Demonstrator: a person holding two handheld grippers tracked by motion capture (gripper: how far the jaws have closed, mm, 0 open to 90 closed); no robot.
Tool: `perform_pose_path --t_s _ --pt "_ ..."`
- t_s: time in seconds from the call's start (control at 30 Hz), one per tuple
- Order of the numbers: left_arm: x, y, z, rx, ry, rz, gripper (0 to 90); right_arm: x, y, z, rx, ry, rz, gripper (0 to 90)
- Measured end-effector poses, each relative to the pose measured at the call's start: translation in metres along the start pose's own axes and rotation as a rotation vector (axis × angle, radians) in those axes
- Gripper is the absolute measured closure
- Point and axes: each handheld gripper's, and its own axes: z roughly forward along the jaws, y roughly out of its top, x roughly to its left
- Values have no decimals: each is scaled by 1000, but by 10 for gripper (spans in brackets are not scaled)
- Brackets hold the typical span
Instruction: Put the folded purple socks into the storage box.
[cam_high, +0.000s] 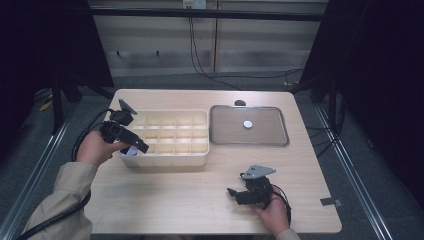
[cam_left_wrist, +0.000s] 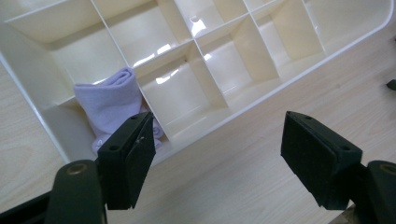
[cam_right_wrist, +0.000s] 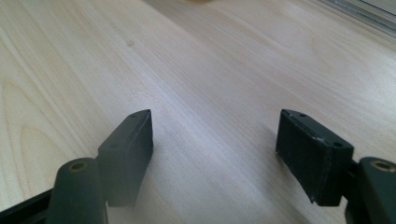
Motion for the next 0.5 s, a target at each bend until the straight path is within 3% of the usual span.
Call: perform_pose_path --t_s 0.5 --pt "-9 -17 2 -22 -38 38 266 0 0 0 3 0 0 272"
